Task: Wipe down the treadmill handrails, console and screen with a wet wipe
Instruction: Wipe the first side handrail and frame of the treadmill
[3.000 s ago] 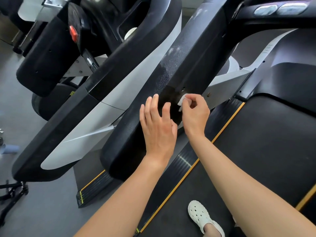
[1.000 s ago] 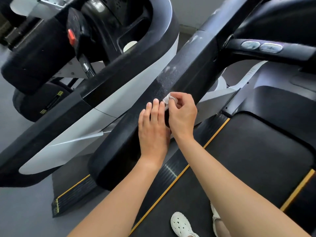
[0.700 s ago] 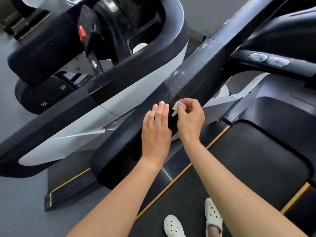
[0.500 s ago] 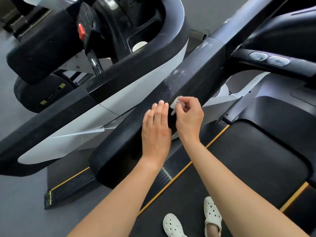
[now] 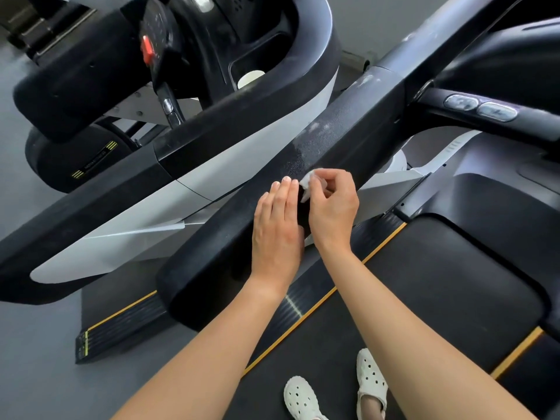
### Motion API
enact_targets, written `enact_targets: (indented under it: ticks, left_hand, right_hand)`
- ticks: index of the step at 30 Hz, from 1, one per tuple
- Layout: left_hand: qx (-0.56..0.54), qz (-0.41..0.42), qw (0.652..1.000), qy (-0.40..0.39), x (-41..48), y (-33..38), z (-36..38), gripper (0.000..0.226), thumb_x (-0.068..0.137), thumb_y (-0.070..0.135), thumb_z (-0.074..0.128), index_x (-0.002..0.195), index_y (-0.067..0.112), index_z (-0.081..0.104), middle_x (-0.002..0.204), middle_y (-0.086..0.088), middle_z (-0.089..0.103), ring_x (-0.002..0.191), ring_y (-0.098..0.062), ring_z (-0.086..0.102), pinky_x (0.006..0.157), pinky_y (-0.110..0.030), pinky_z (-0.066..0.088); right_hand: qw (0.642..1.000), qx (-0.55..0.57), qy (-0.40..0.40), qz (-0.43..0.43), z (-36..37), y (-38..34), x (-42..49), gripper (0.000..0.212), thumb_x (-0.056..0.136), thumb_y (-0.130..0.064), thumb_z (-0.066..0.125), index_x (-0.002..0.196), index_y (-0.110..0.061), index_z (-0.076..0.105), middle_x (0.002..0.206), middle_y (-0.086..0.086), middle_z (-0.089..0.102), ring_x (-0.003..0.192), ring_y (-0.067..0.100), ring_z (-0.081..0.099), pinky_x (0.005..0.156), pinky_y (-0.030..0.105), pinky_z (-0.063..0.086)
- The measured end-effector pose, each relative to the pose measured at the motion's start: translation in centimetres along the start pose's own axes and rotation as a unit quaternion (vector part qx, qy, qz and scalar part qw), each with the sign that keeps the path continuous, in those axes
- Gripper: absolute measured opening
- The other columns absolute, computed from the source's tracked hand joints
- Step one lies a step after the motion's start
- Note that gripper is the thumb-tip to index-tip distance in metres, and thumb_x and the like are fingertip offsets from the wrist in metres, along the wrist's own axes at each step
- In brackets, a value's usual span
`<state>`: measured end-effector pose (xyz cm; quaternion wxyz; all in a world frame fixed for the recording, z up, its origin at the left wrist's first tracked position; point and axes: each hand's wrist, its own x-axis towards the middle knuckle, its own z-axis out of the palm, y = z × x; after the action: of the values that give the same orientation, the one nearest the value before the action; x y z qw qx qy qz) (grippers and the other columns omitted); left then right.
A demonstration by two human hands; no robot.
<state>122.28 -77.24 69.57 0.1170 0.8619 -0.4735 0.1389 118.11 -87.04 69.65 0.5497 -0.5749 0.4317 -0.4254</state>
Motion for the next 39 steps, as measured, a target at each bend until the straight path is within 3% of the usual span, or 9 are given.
enact_targets:
  ticks: [3, 10, 17, 21, 25, 28, 31, 34, 39]
  left_hand:
    - [0.001, 0.0, 1.0, -0.006, 0.0, 0.0, 0.0, 0.078, 0.089, -0.005, 0.06, 0.159, 0.006, 0.029, 0.164, -0.012, 0.032, 0.155, -0.028, 0.026, 0.128, -0.041, 0.019]
    - [-0.004, -0.005, 1.0, 0.0, 0.0, 0.2, 0.1, 0.077, 0.094, 0.008, 0.068, 0.16, 0.006, 0.027, 0.165, -0.011, 0.033, 0.154, -0.026, 0.027, 0.128, -0.041, 0.021]
    - [0.039, 0.012, 0.999, -0.013, -0.3, 0.0, 0.3, 0.08, 0.092, 0.006, 0.062, 0.162, 0.005, 0.021, 0.167, -0.013, 0.026, 0.156, -0.029, 0.023, 0.128, -0.042, 0.019]
    - [0.053, 0.013, 0.999, -0.007, -0.5, 0.3, 0.5, 0.076, 0.096, 0.01, 0.059, 0.161, 0.002, 0.021, 0.167, -0.017, 0.024, 0.156, -0.032, 0.02, 0.128, -0.045, 0.02]
    - [0.067, 0.015, 0.997, -0.021, -0.6, 1.0, 0.4, 0.074, 0.101, 0.014, 0.057, 0.161, -0.002, 0.017, 0.168, -0.022, 0.018, 0.158, -0.035, 0.012, 0.129, -0.048, 0.015]
    - [0.077, 0.052, 0.995, -0.025, -0.1, 1.2, 0.1, 0.071, 0.099, 0.015, 0.055, 0.16, -0.003, 0.02, 0.165, -0.022, 0.025, 0.156, -0.034, 0.018, 0.129, -0.05, 0.014]
    - [0.104, 0.057, 0.993, -0.027, 0.5, 1.0, 0.0, 0.076, 0.097, 0.018, 0.053, 0.16, -0.002, 0.017, 0.166, -0.02, 0.022, 0.156, -0.032, 0.018, 0.127, -0.05, 0.016]
    - [0.124, 0.04, 0.991, -0.015, 0.8, 1.2, 0.5, 0.076, 0.096, 0.019, 0.051, 0.161, -0.002, 0.016, 0.166, -0.018, 0.024, 0.155, -0.031, 0.022, 0.126, -0.049, 0.02]
    - [0.125, 0.029, 0.992, 0.004, 0.8, 1.5, 1.8, 0.072, 0.097, 0.016, 0.047, 0.16, -0.003, 0.017, 0.165, -0.02, 0.025, 0.154, -0.033, 0.023, 0.125, -0.052, 0.021]
  right_hand:
    - [0.999, 0.005, 0.02, 0.042, -0.1, 0.3, 0.0, 0.01, 0.098, -0.016, 0.065, 0.095, -0.025, 0.067, 0.1, -0.007, 0.065, 0.092, 0.004, 0.063, 0.078, 0.018, 0.052]
    - [0.999, 0.025, 0.016, -0.045, 1.0, -1.7, 0.1, 0.004, 0.096, -0.014, 0.071, 0.098, -0.016, 0.073, 0.1, -0.006, 0.065, 0.092, 0.005, 0.065, 0.079, 0.014, 0.051]
    - [0.995, -0.009, 0.049, 0.091, -0.3, 2.7, -0.4, 0.01, 0.098, -0.015, 0.064, 0.1, -0.023, 0.07, 0.099, -0.01, 0.067, 0.094, 0.003, 0.064, 0.088, 0.029, 0.057]
    - [0.997, 0.018, 0.059, 0.038, 0.1, 1.4, -0.1, 0.011, 0.094, -0.015, 0.067, 0.101, -0.023, 0.069, 0.099, -0.01, 0.069, 0.094, 0.006, 0.065, 0.082, 0.018, 0.053]
    - [0.997, -0.004, 0.083, -0.003, 0.7, 2.4, -0.2, 0.011, 0.095, -0.011, 0.067, 0.095, -0.022, 0.068, 0.099, -0.006, 0.065, 0.093, 0.008, 0.063, 0.081, 0.021, 0.054]
    - [0.993, -0.016, 0.106, 0.042, 0.6, 4.8, -0.2, 0.013, 0.096, -0.011, 0.064, 0.091, -0.024, 0.065, 0.099, -0.005, 0.064, 0.089, 0.007, 0.062, 0.082, 0.028, 0.055]
    - [0.985, -0.064, 0.062, 0.145, -0.2, 7.3, 0.1, 0.013, 0.099, -0.012, 0.063, 0.095, -0.024, 0.065, 0.101, -0.004, 0.065, 0.087, 0.002, 0.059, 0.09, 0.031, 0.057]
    - [0.982, -0.06, 0.029, 0.178, -1.1, 8.2, 0.5, 0.015, 0.098, -0.01, 0.061, 0.095, -0.024, 0.066, 0.095, -0.007, 0.067, 0.086, 0.004, 0.062, 0.086, 0.025, 0.056]
    - [0.988, -0.007, 0.077, 0.132, -0.4, 8.0, 0.3, 0.007, 0.096, -0.016, 0.065, 0.096, -0.021, 0.07, 0.092, -0.012, 0.068, 0.089, 0.004, 0.063, 0.077, 0.012, 0.051]
